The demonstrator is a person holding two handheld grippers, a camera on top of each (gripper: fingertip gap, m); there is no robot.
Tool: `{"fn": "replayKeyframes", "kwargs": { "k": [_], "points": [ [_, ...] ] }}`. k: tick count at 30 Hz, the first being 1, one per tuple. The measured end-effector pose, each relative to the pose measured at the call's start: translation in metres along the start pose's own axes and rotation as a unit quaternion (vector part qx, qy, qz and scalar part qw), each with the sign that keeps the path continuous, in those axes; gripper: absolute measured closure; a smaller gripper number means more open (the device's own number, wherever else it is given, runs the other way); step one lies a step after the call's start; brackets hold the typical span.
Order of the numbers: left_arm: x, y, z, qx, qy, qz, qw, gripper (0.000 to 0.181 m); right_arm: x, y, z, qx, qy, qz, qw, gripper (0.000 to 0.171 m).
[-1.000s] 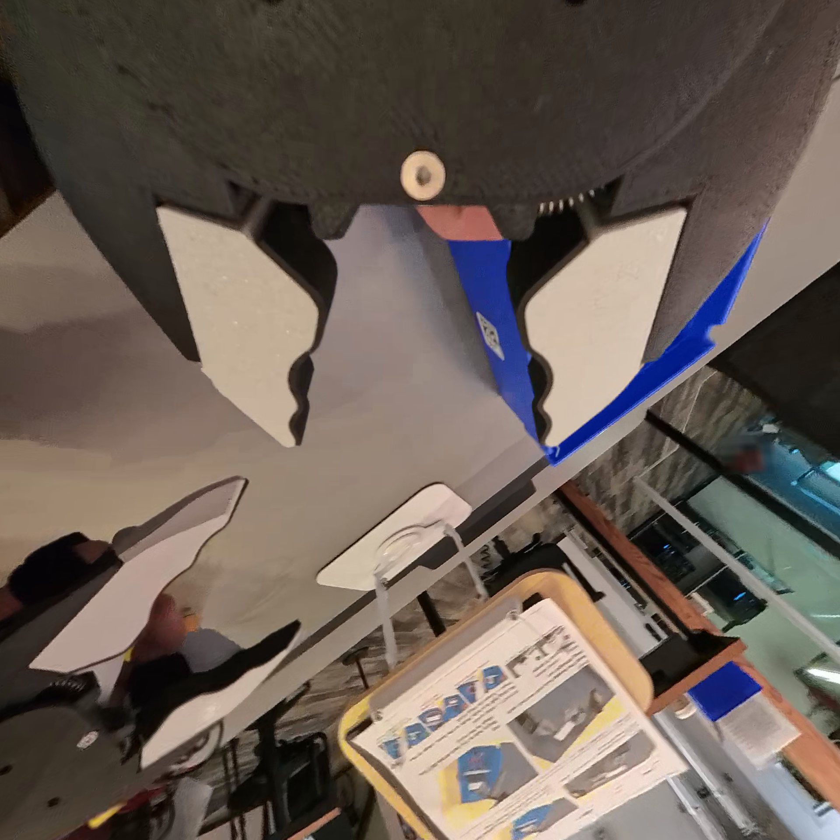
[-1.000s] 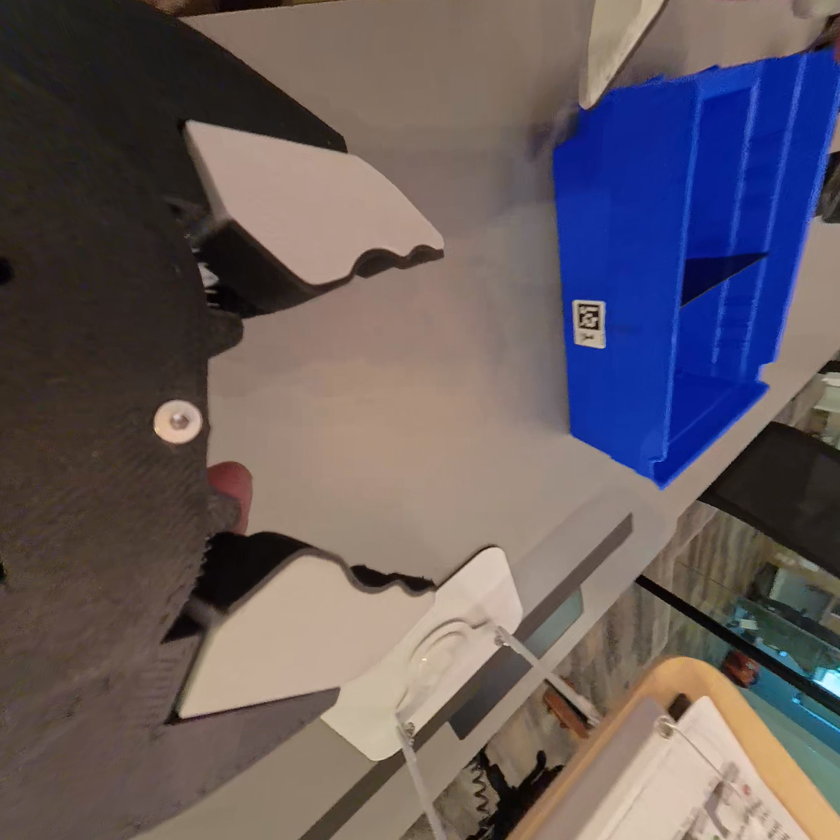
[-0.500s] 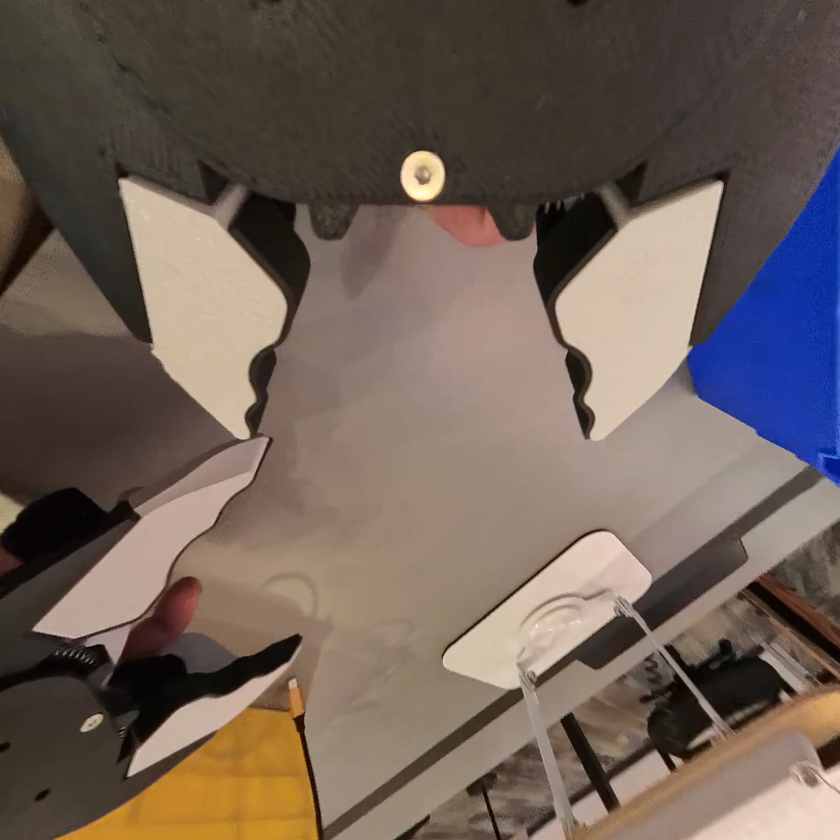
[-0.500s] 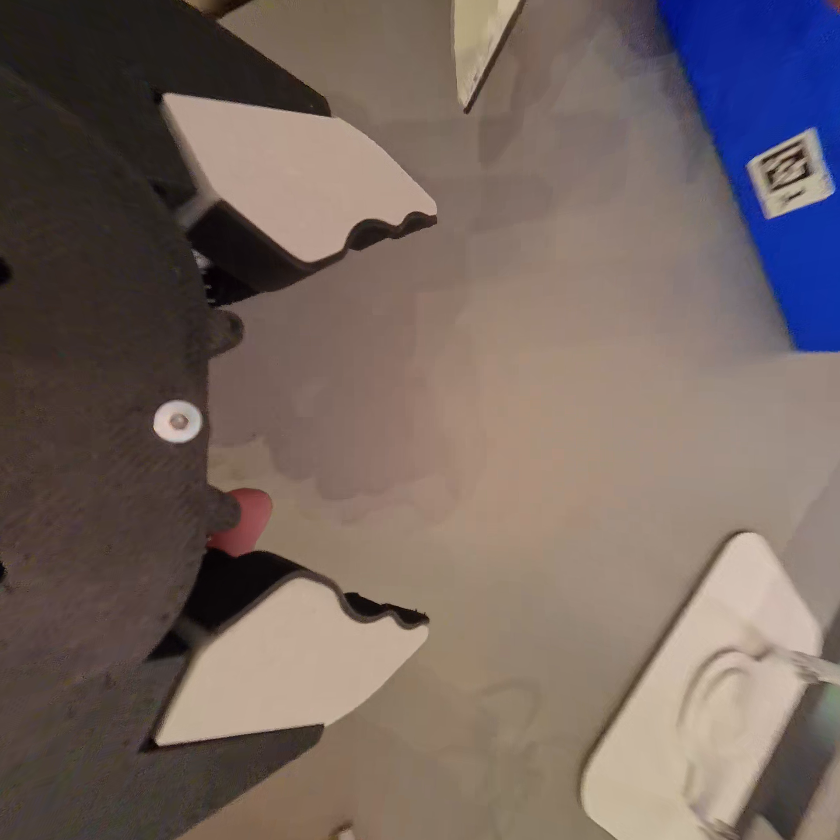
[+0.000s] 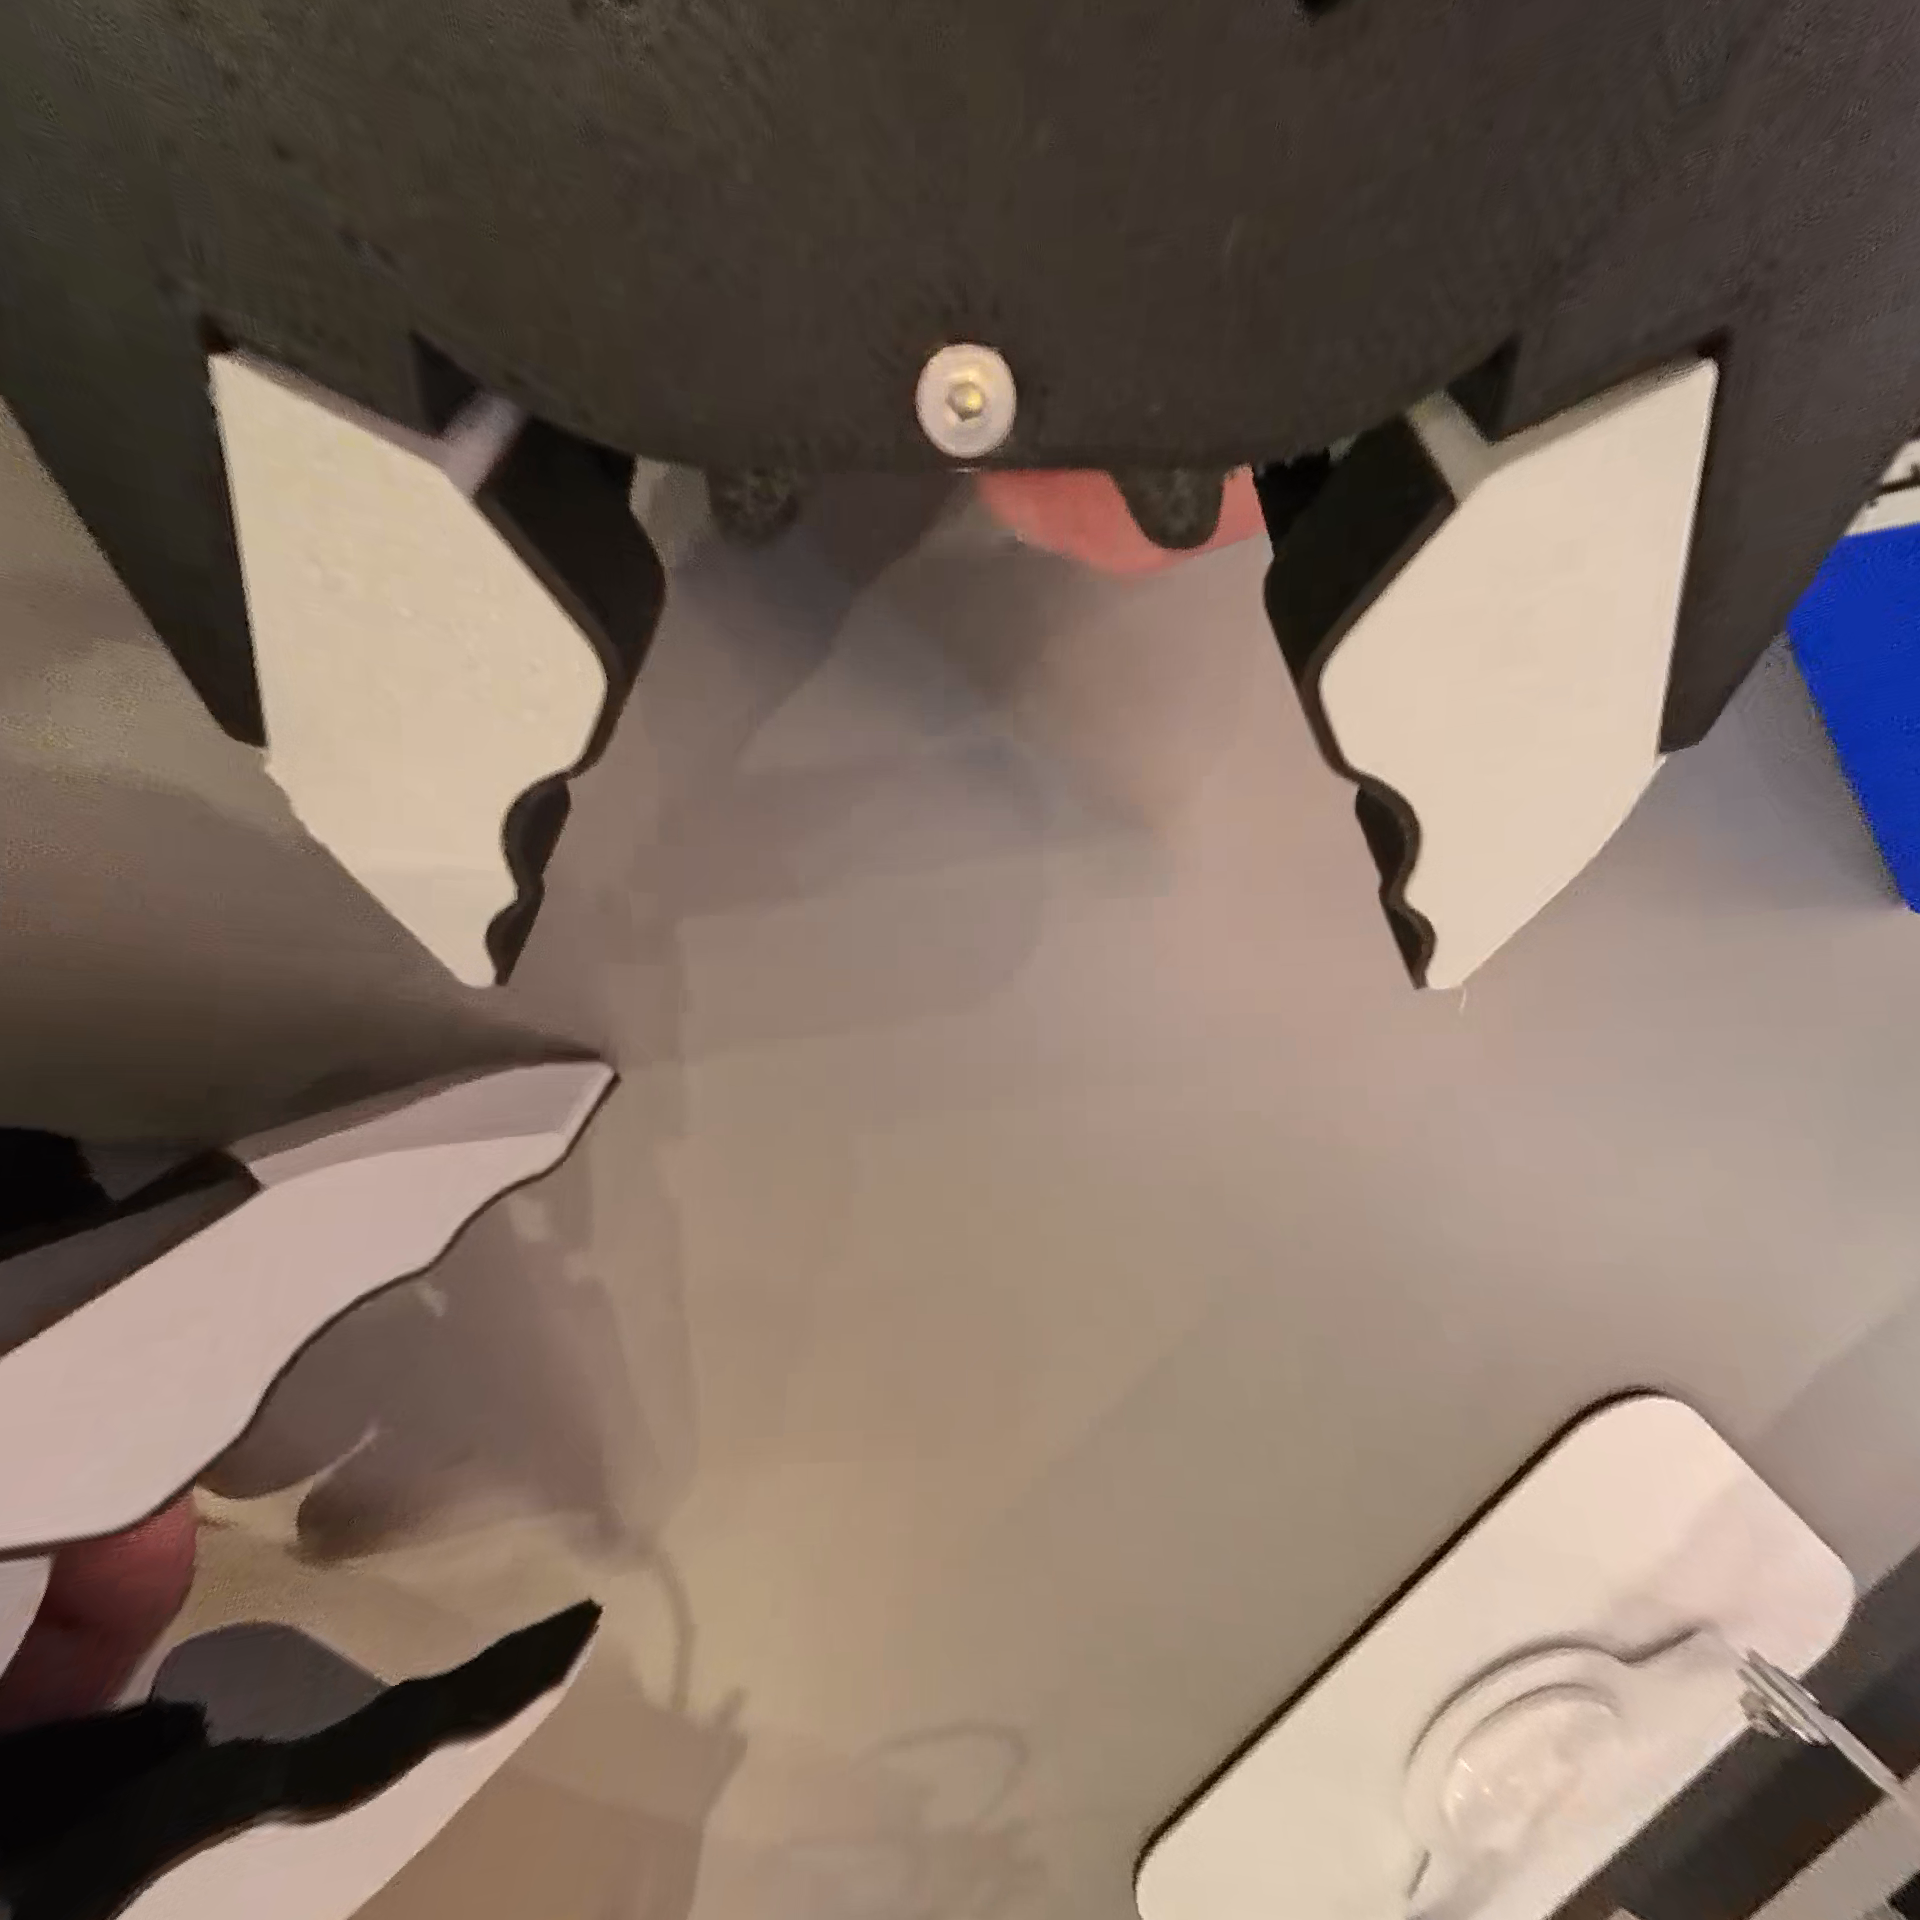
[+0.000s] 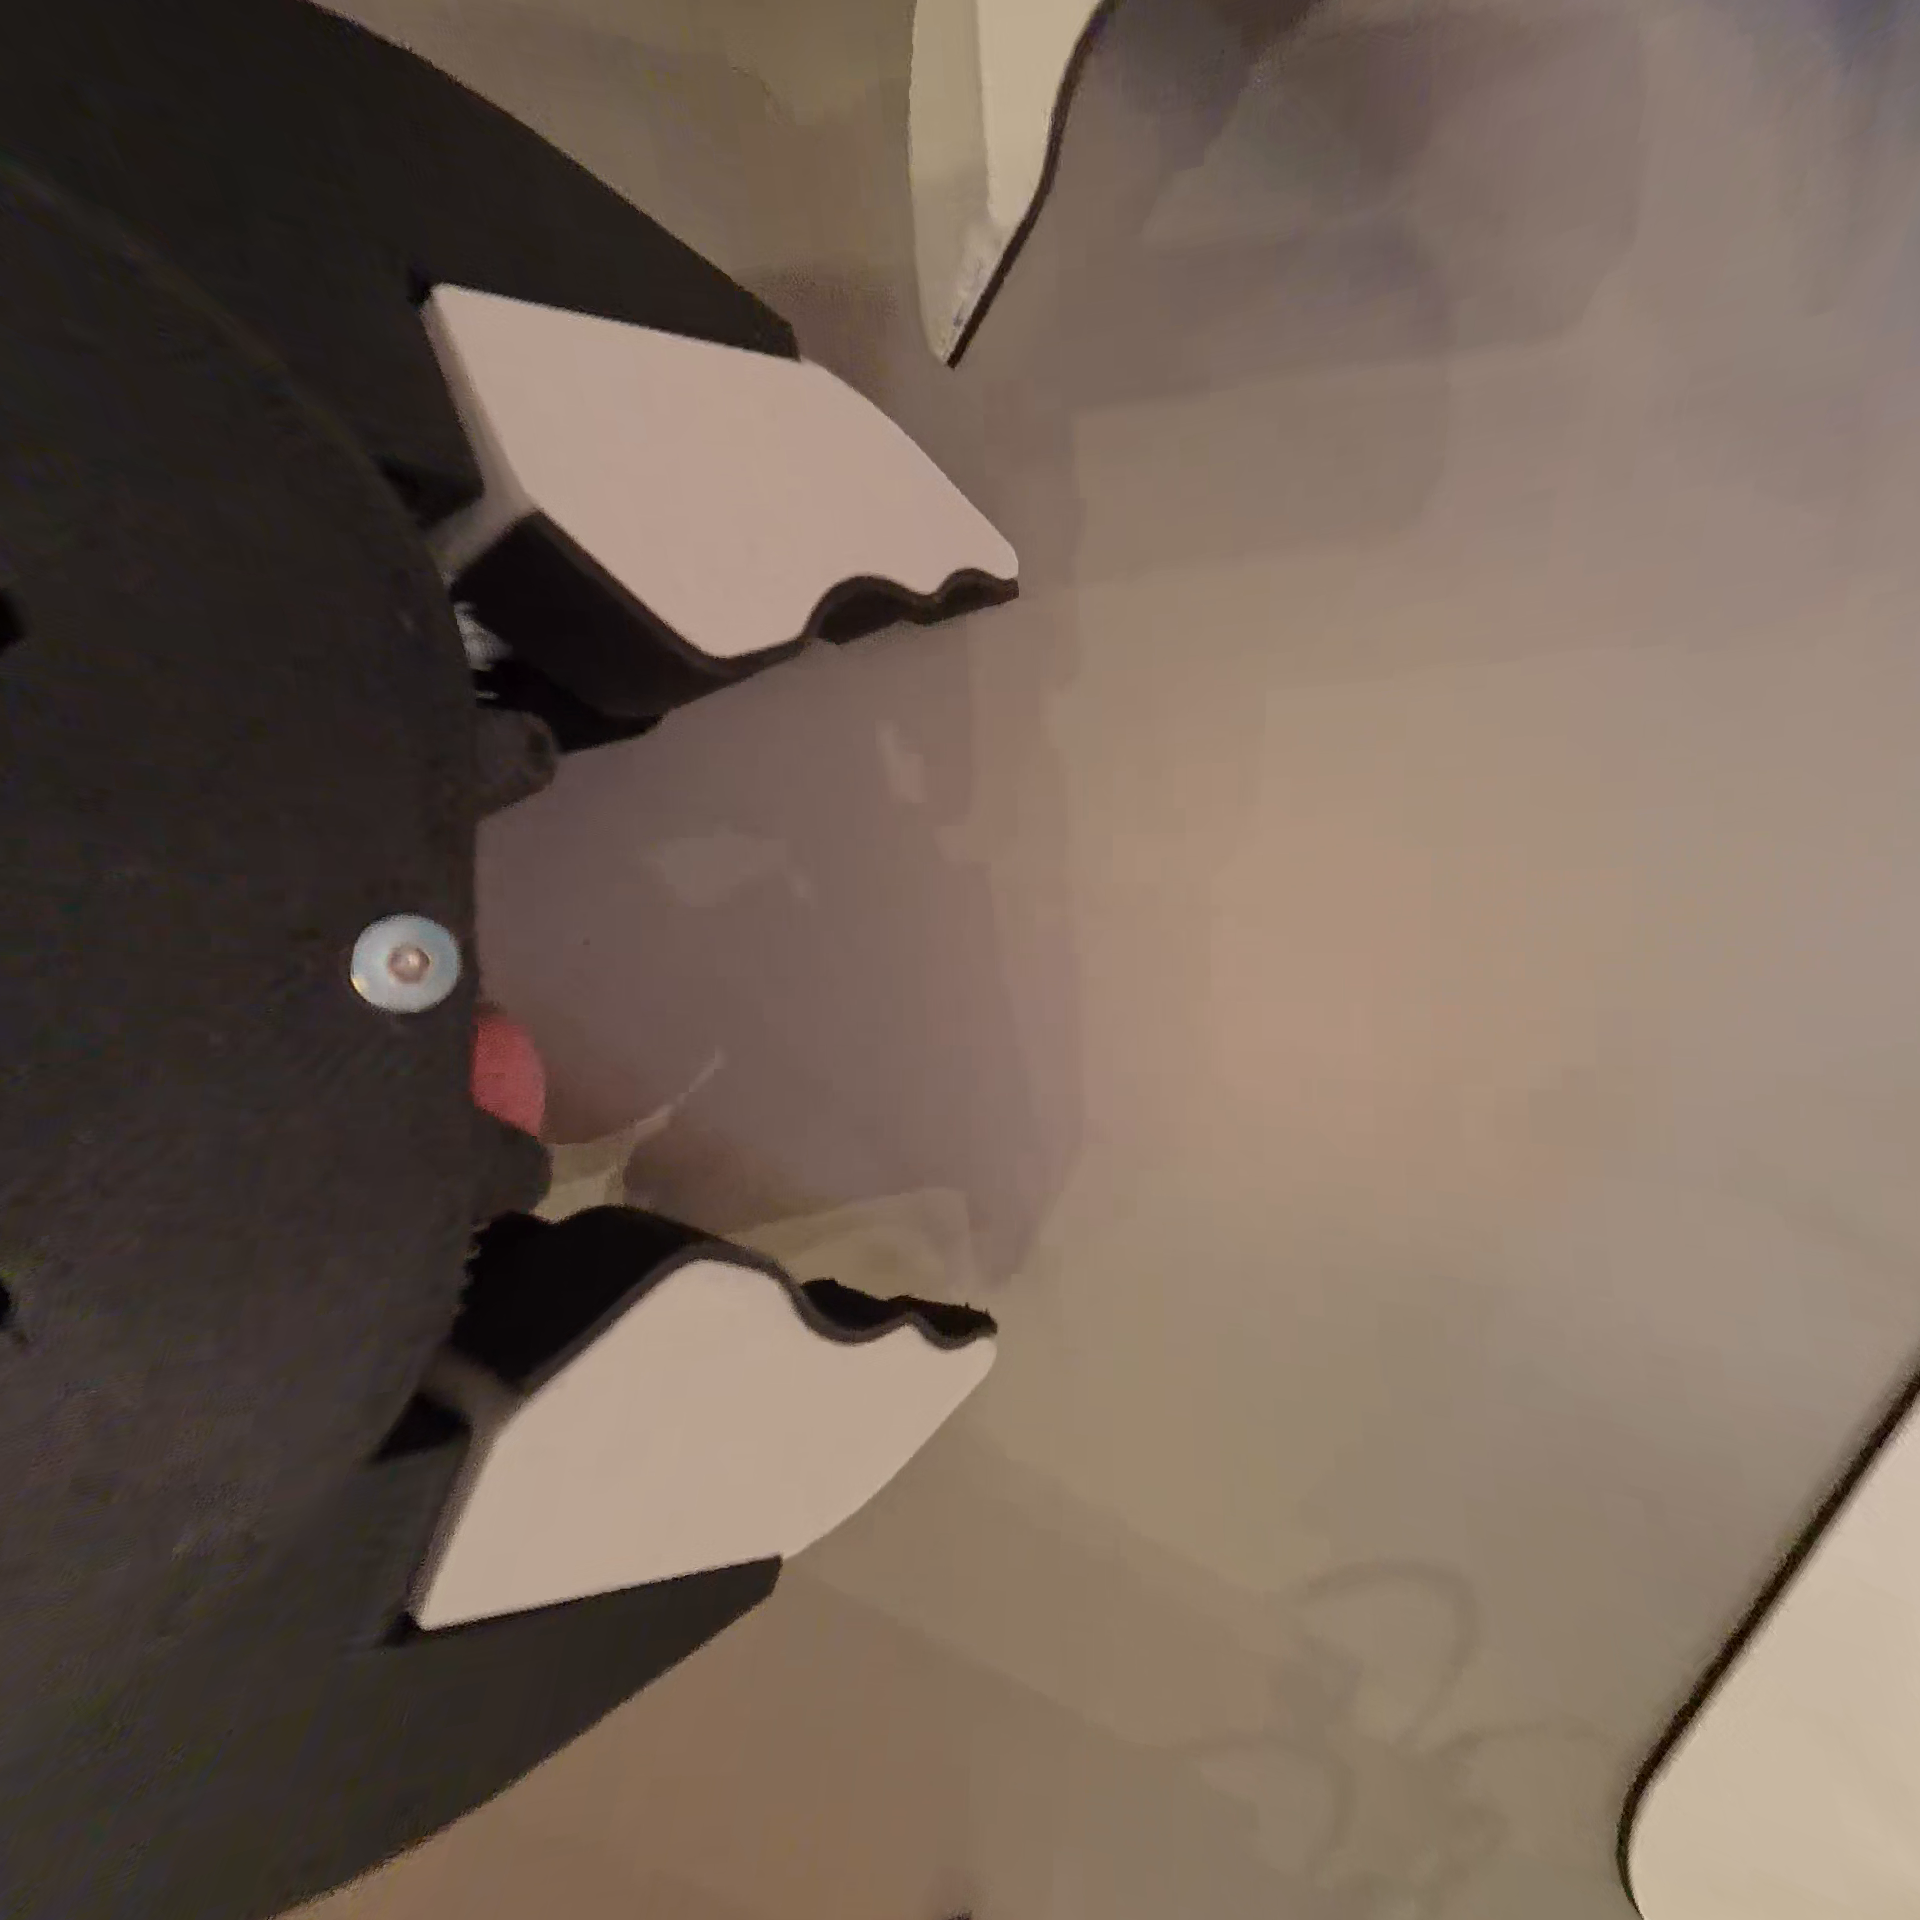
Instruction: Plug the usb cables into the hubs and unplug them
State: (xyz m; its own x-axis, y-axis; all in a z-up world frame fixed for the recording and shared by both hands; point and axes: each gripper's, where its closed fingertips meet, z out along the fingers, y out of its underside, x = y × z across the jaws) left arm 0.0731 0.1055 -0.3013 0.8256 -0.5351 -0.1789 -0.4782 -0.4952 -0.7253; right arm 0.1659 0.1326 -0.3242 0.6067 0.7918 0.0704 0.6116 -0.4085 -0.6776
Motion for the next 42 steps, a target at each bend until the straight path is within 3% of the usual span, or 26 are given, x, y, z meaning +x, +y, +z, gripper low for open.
{"fn": "replayKeyframes", "kwargs": {
  "k": [8,18,21,28,34,42],
  "points": [
    [-0.012,0.011,0.010,-0.031,-0.009,-0.023,0.999,0.035,0.007,-0.008,0.003,0.007,0.021,0.008,1.000,0.077],
    [-0.018,0.024,0.014,-0.065,0.000,-0.054,0.996,0.039,0.014,-0.009,0.007,-0.002,0.011,0.017,1.000,0.072],
    [-0.017,0.027,0.015,-0.077,0.007,-0.069,0.995,0.039,0.020,-0.010,0.010,-0.003,0.004,0.037,0.999,0.081],
    [-0.024,0.031,0.014,-0.089,0.000,-0.093,0.992,0.038,0.024,-0.010,0.013,-0.002,-0.004,0.034,0.999,0.063],
    [-0.025,0.032,0.011,-0.087,-0.008,-0.106,0.990,0.050,0.036,-0.002,0.017,-0.027,0.024,0.071,0.997,0.025],
    [-0.027,0.035,0.008,-0.091,-0.025,-0.131,0.987,0.058,0.037,-0.002,0.017,-0.028,0.026,0.072,0.997,0.025]
  ]
}}
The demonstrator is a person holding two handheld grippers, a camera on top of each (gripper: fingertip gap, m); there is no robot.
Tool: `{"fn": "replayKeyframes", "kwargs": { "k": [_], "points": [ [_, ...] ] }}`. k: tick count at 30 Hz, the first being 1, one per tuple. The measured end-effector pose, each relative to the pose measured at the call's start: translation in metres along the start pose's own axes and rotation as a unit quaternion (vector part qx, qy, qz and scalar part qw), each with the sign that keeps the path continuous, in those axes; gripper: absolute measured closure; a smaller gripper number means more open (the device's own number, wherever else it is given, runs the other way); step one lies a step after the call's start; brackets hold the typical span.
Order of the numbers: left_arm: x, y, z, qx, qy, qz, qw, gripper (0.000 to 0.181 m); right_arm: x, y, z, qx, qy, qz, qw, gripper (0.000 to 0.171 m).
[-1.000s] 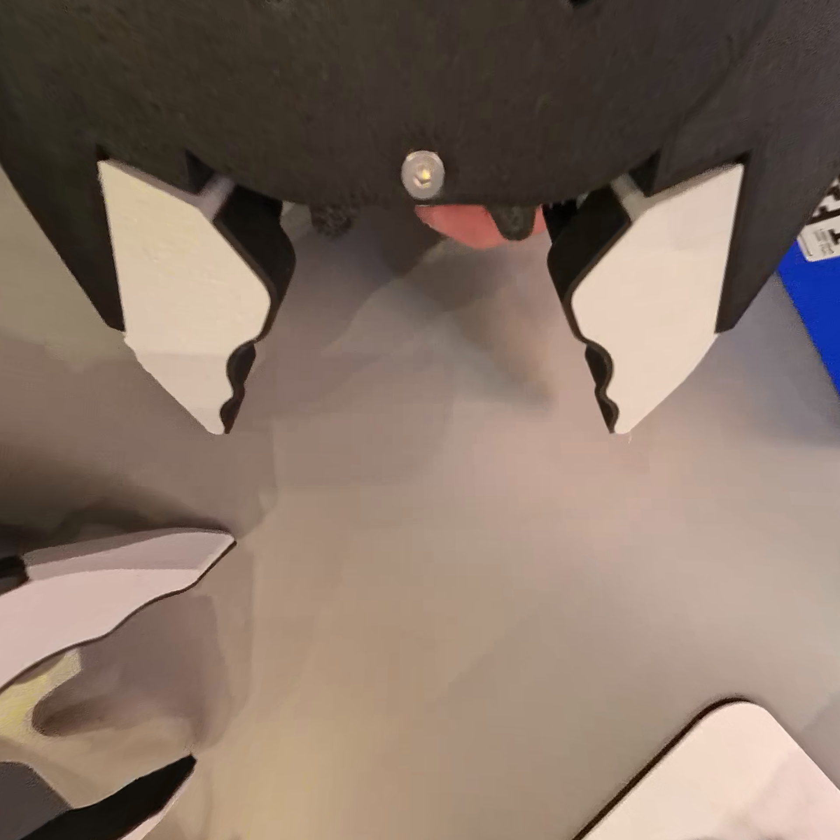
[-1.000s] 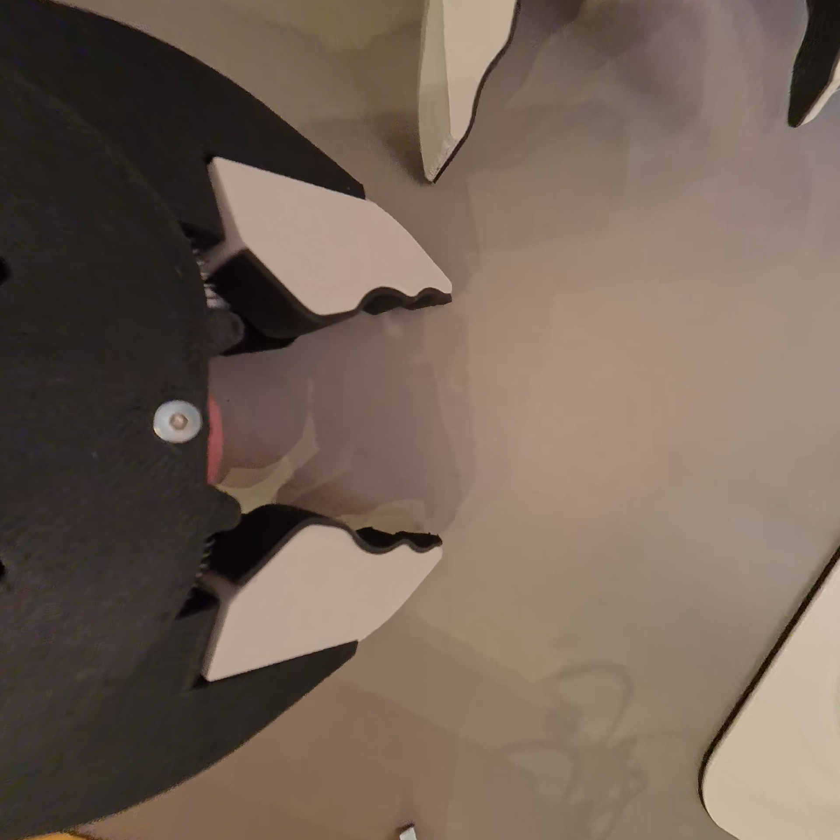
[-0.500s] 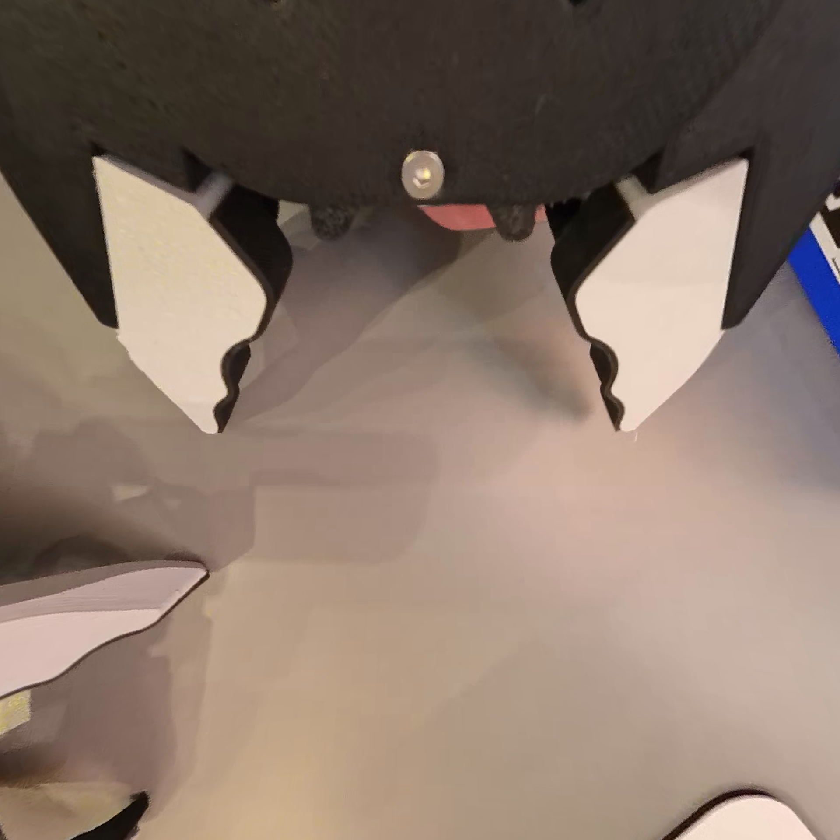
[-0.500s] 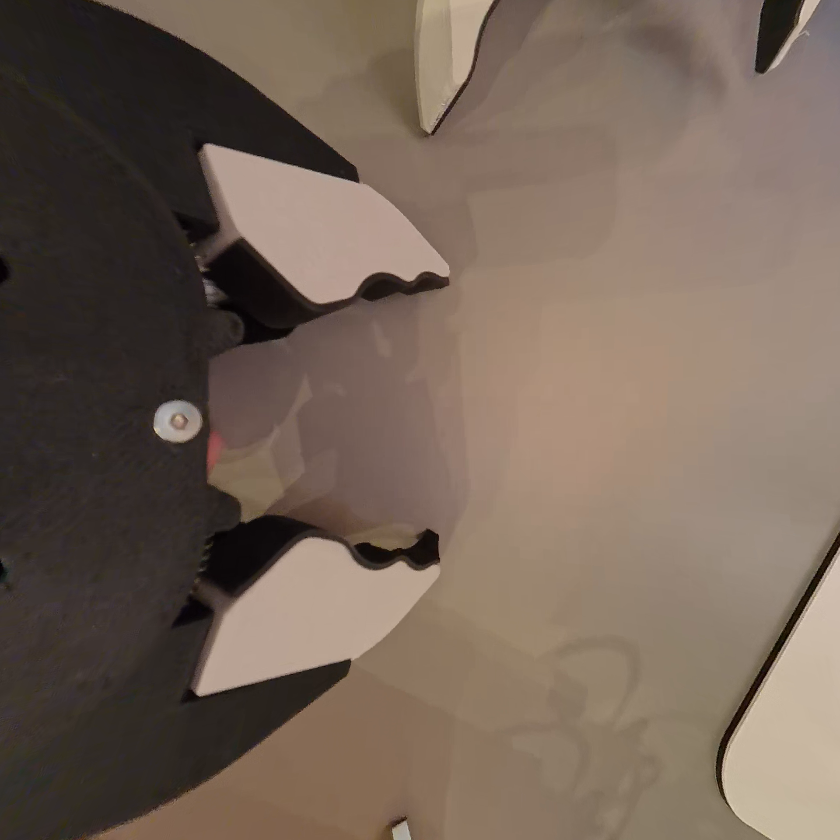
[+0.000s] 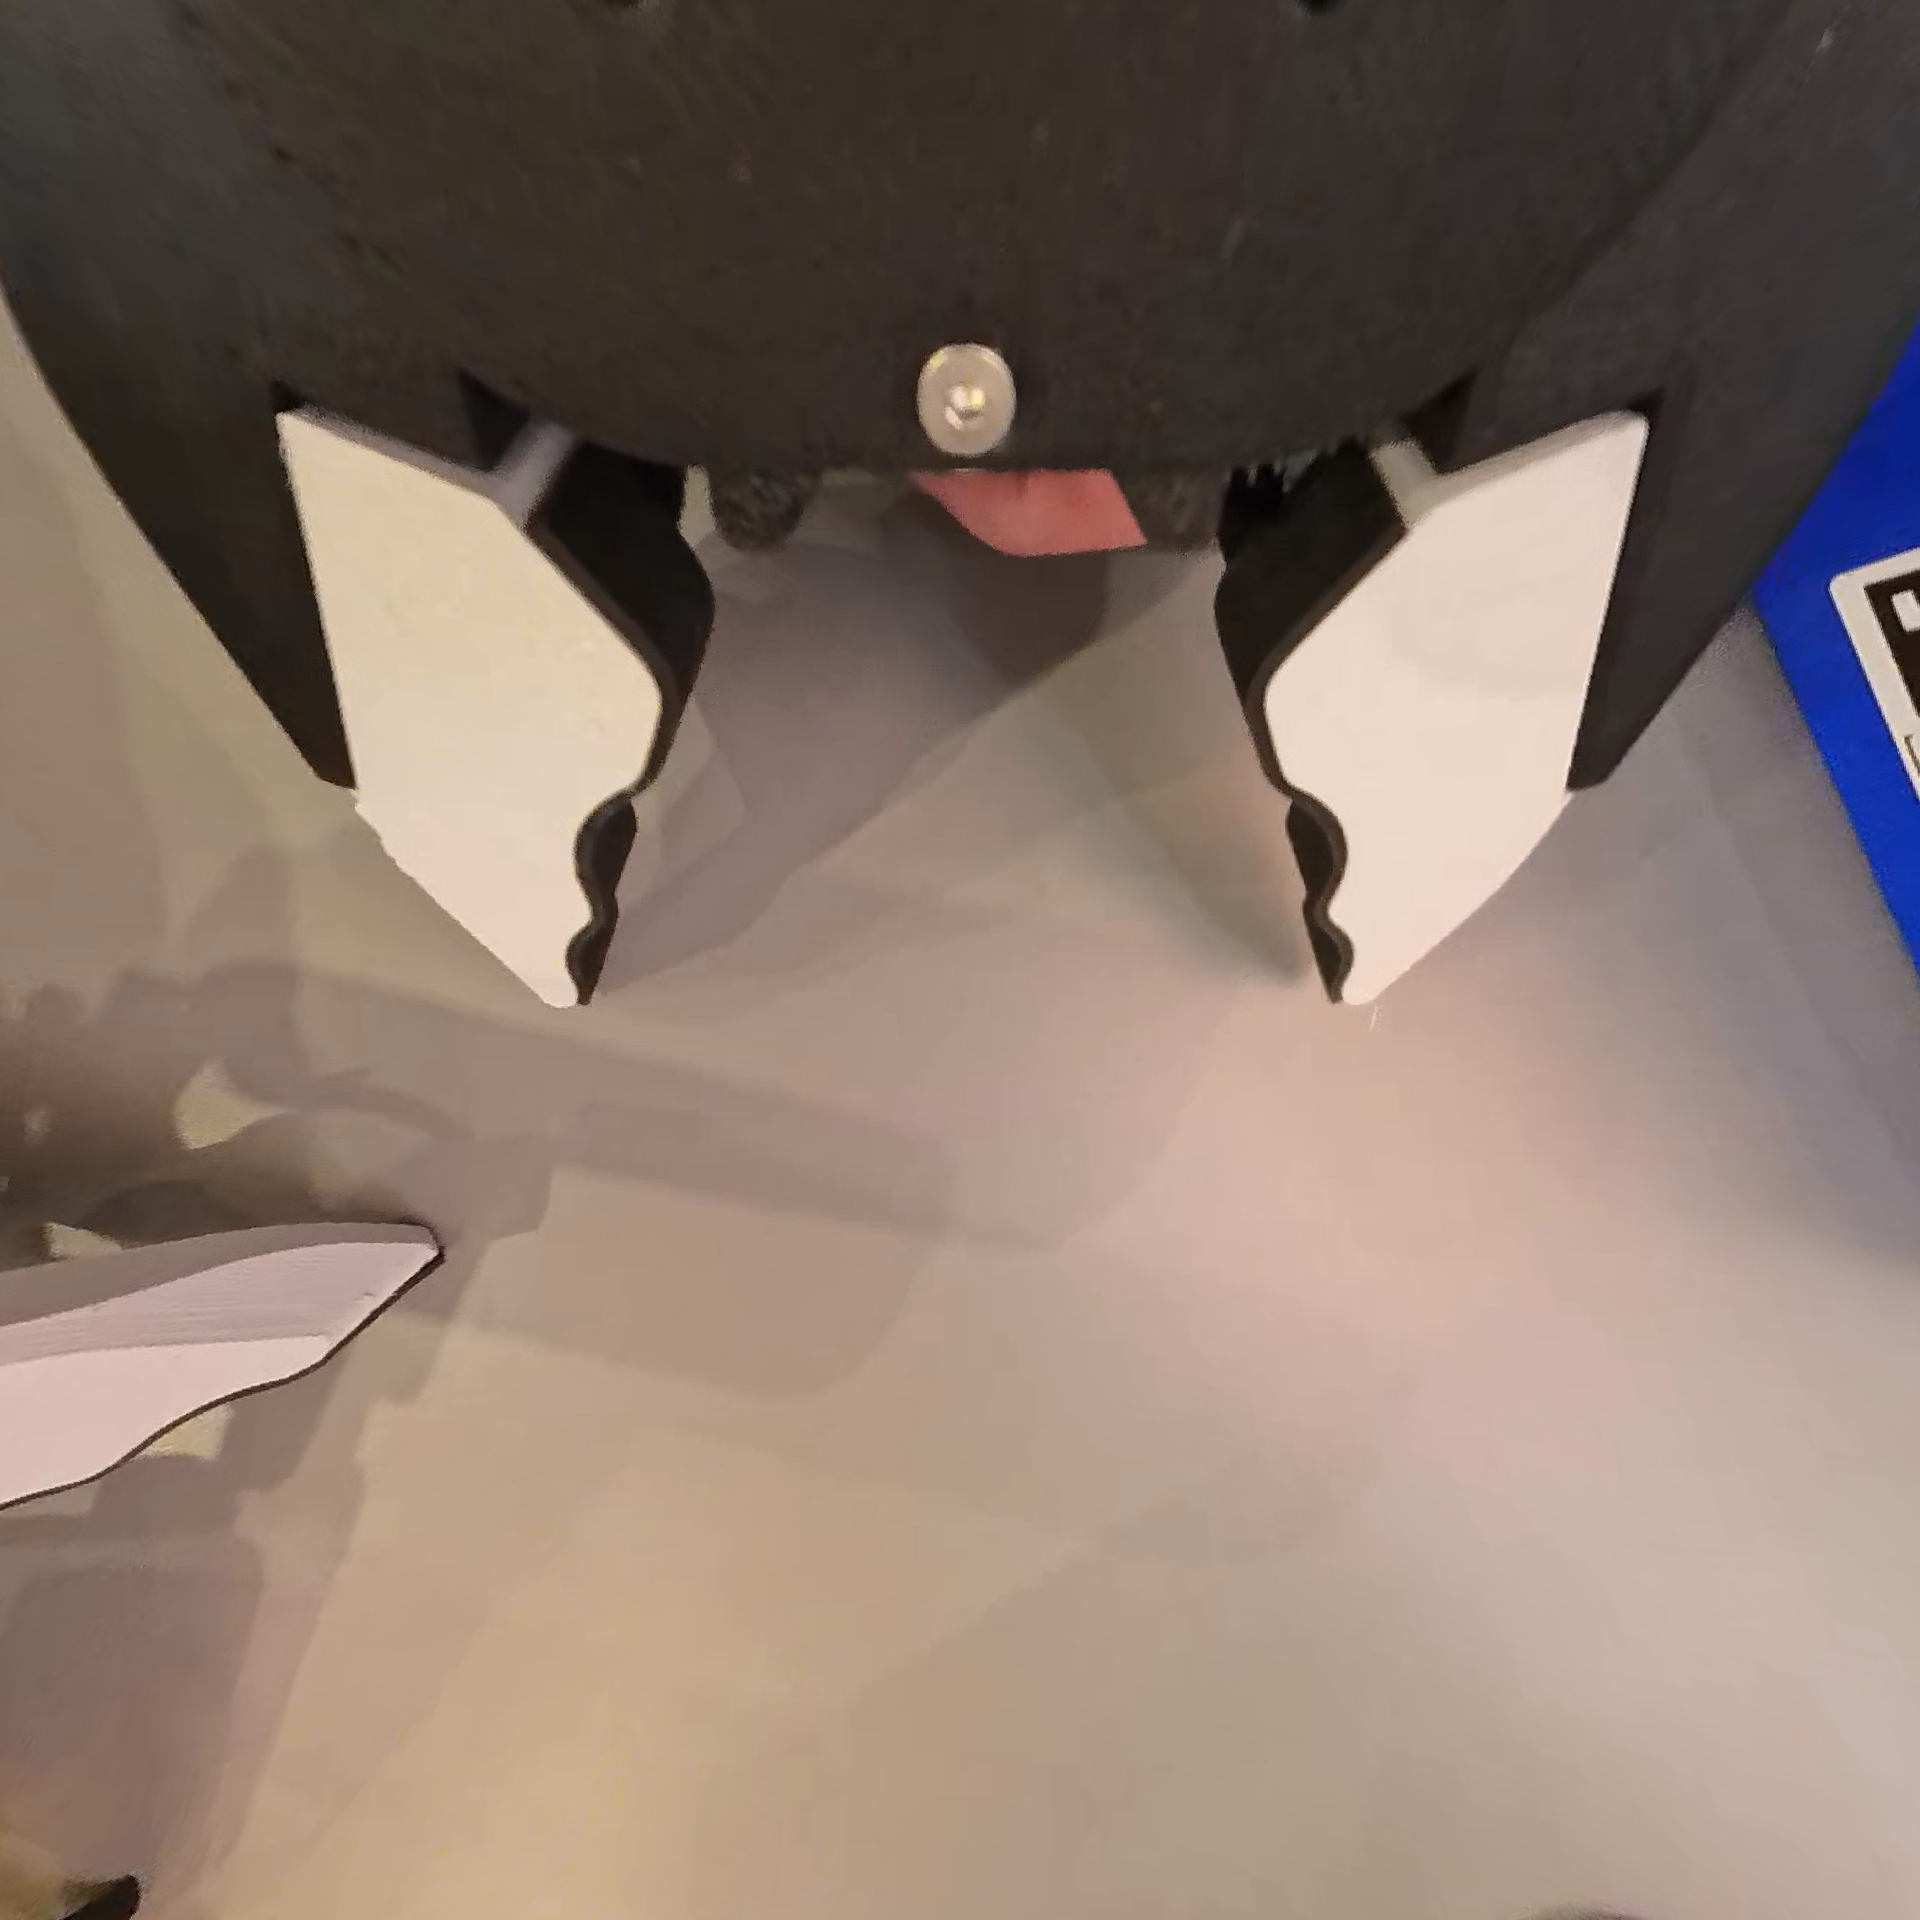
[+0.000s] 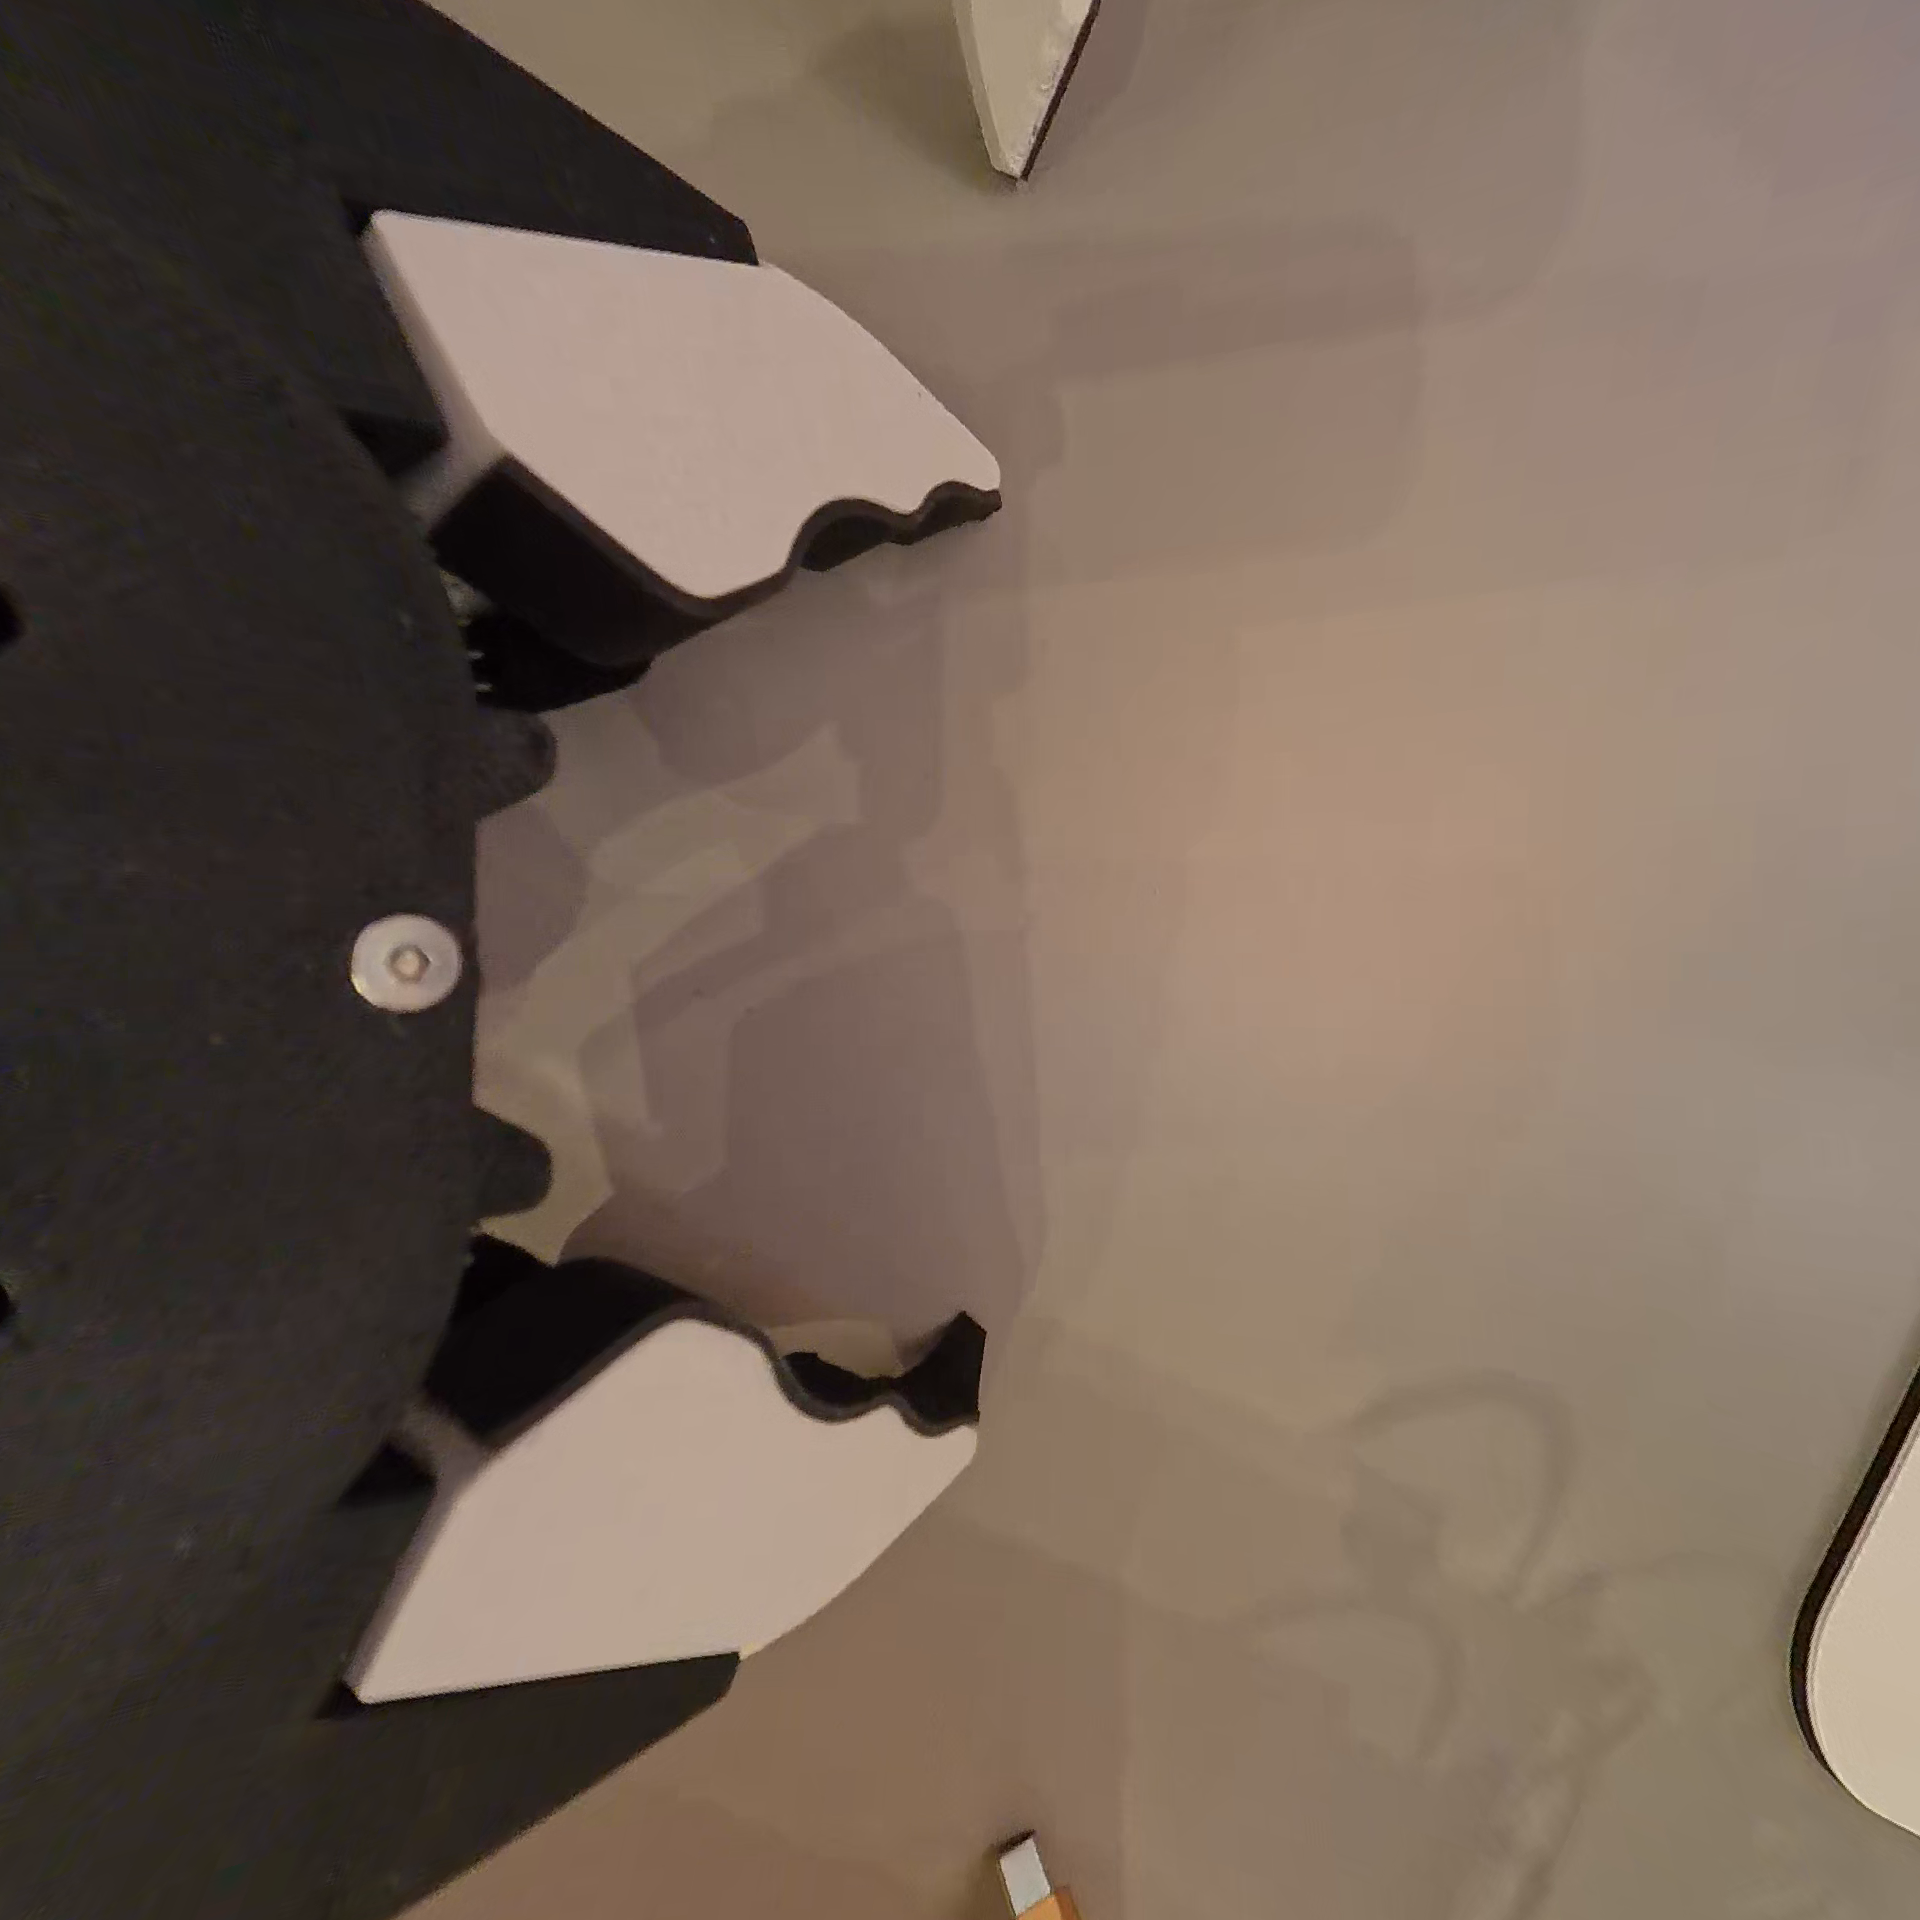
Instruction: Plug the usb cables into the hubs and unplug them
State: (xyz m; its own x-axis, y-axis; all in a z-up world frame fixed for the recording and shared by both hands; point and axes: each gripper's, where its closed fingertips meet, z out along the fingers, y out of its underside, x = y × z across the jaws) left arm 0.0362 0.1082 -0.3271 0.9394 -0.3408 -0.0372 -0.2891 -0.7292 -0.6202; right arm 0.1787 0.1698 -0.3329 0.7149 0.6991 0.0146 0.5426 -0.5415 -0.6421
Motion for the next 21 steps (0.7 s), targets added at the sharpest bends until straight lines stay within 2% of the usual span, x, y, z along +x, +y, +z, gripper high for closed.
{"fn": "replayKeyframes", "kwargs": {
  "k": [5,11,14,21],
  "points": [
    [-0.007,0.003,-0.001,-0.019,-0.012,-0.048,0.999,0.068,0.000,0.000,0.000,0.000,0.000,0.000,1.000,0.025],
    [-0.019,0.008,-0.003,-0.011,-0.040,-0.048,0.998,0.048,0.000,0.000,0.000,0.000,0.000,0.000,1.000,0.025],
    [-0.016,0.008,-0.005,-0.006,-0.046,-0.053,0.998,0.056,0.000,0.000,0.000,0.000,0.000,0.000,1.000,0.025],
    [-0.022,0.007,-0.003,0.009,-0.050,-0.042,0.998,0.044,0.000,0.000,0.000,0.000,0.000,0.000,1.000,0.025]
  ]
}}
